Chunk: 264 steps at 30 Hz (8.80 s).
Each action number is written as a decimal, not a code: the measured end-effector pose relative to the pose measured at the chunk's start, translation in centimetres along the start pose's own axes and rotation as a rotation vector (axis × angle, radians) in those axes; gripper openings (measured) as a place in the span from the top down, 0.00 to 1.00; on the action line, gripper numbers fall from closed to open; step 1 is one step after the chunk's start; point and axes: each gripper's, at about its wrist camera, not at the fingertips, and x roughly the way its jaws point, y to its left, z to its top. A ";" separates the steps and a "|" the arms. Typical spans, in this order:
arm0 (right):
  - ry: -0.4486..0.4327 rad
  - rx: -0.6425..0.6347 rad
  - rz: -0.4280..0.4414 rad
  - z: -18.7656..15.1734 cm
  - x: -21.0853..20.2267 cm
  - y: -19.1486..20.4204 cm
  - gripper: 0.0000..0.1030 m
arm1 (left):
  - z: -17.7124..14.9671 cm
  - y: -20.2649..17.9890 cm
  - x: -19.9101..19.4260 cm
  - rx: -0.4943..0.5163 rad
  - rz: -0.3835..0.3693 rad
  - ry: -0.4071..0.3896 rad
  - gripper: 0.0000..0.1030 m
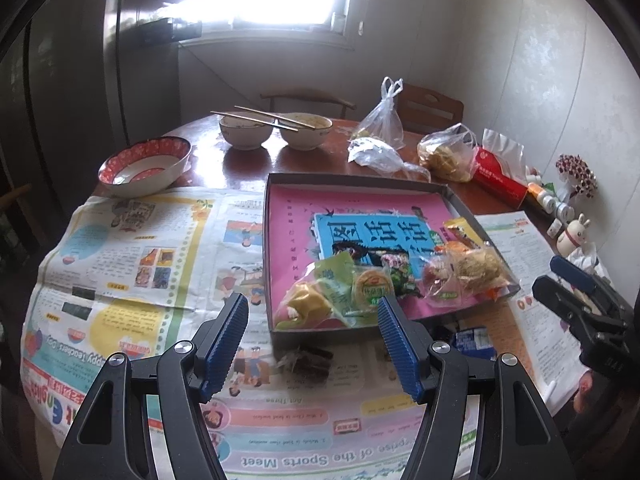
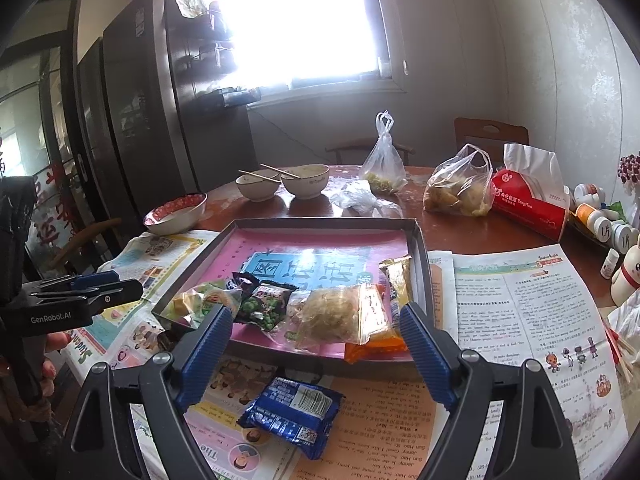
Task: Organize snacks
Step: 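Withdraw both grippers toward the blue biscuit pack and brown snack, then grasp the blue biscuit pack with the right gripper while the left grasps the dark brown snack, then lift and carry both held snacks over the tray, then lower both snacks into the tray and open both grippers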
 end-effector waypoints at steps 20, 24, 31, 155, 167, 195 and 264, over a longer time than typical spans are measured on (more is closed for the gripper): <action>0.072 0.011 0.020 -2.0 0.3 1.0 0.17 | -2.0 0.3 0.6 0.037 -0.004 0.063 0.33; 0.087 0.009 0.024 -2.4 0.5 1.3 0.17 | -2.3 0.0 1.0 0.045 -0.011 0.078 0.33; 0.139 0.006 0.026 -3.7 1.5 1.6 0.17 | -2.8 -0.2 1.8 0.065 -0.008 0.101 0.33; 0.081 -0.064 0.018 -0.6 5.4 4.1 0.47 | 0.9 -1.8 6.7 0.038 -0.070 0.061 0.64; 0.083 -0.067 -0.005 -0.1 6.8 3.8 0.47 | 1.4 -2.1 8.1 0.044 -0.059 0.068 0.64; 0.140 -0.152 -0.005 0.3 11.0 5.4 0.46 | 2.5 -1.0 10.6 0.031 -0.061 0.080 0.64; 0.004 -0.124 -0.099 1.3 5.8 4.5 0.24 | 2.8 -2.0 6.8 0.040 -0.019 0.009 0.40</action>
